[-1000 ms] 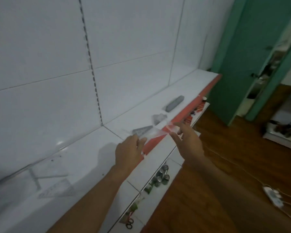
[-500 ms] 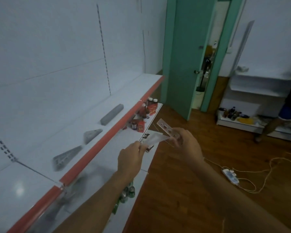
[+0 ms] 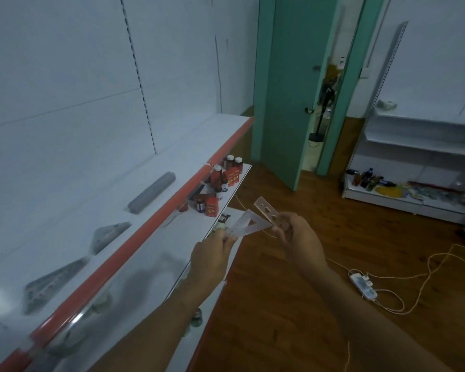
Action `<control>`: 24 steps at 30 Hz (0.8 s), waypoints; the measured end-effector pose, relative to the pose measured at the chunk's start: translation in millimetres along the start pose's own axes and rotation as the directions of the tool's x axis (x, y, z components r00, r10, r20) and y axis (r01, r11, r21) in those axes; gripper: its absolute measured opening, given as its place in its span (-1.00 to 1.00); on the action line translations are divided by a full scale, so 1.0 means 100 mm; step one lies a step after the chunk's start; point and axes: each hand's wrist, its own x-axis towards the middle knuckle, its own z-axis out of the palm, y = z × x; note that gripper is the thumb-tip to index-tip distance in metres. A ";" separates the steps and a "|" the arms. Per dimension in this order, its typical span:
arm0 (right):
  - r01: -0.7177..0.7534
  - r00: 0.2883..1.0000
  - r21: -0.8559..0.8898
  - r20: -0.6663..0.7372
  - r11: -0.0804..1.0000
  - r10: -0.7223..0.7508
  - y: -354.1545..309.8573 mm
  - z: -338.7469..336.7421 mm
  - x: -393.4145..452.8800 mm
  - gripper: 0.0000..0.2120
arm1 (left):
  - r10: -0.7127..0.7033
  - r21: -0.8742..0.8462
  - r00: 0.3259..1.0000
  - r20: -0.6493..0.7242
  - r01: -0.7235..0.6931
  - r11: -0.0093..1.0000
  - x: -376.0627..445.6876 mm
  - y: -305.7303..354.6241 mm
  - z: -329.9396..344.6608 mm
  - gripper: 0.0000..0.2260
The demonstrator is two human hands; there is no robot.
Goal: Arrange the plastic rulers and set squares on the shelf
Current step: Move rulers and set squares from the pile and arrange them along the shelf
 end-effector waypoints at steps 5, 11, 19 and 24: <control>-0.085 0.996 -0.026 -0.002 0.996 0.085 0.10 0.03 0.54 -0.71 | 0.000 0.009 0.998 0.055 -0.001 1.000 0.57 -0.08 0.20 -0.71; -0.109 0.993 -0.100 -0.060 0.989 0.104 0.19 0.08 1.29 -0.73 | 0.058 -0.008 0.997 0.054 -0.057 0.998 1.47 -0.07 0.37 -0.74; -0.045 0.997 -0.200 -0.076 0.979 0.030 0.49 0.27 2.00 -0.76 | 0.064 0.006 0.994 0.088 -0.064 0.998 2.22 -0.09 0.73 -0.73; 0.047 0.998 -0.227 -0.019 0.973 -0.052 0.68 0.40 2.64 -0.74 | 0.012 0.049 0.998 0.058 -0.015 0.999 2.71 -0.14 0.89 -0.73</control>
